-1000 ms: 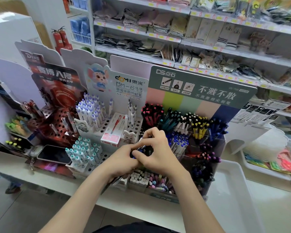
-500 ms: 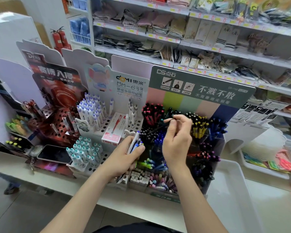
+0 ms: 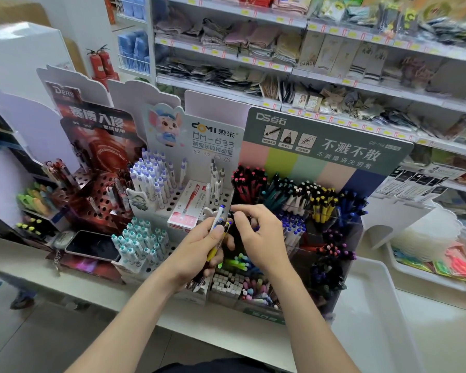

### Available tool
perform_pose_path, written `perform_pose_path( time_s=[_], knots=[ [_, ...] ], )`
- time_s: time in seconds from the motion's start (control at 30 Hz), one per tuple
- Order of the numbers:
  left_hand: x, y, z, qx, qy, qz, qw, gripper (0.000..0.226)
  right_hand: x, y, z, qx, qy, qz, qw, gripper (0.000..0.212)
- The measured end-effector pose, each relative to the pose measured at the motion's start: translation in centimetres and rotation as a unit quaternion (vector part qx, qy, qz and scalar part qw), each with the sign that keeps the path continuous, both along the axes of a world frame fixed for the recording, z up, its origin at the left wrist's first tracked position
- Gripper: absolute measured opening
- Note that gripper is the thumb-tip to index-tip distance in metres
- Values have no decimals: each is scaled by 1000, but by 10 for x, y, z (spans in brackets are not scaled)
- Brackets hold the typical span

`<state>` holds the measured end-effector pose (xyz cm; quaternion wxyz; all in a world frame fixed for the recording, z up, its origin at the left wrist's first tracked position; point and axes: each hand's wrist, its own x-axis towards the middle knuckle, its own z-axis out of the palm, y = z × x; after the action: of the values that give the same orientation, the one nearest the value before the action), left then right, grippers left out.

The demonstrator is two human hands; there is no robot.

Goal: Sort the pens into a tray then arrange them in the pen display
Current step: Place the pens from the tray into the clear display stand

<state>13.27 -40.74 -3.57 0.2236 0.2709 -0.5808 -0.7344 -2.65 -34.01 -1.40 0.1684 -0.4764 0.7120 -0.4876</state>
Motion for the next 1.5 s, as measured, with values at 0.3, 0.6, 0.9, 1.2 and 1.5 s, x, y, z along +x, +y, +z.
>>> perform_pose_path(
  time_s=[0.3,0.6,0.9,1.2,1.5],
  knots=[
    [-4,10,6,35,27,-29,999,25,-7,18,15,76,-231,74,967,17],
    [-13,18,9,26,-25,-60,998,33,-15,20,1,38,-311,-41,949,18],
    [-29,22,11,6,-33,-67,997,26,-22,34,1,46,-240,1,970,18],
    [-49,23,15,-16,-67,-54,996,29,-70,47,31,-269,-18,-342,900,12],
    [-78,21,23,-15,-51,-42,998,25,-111,40,13,-203,303,-194,911,7]
  ],
)
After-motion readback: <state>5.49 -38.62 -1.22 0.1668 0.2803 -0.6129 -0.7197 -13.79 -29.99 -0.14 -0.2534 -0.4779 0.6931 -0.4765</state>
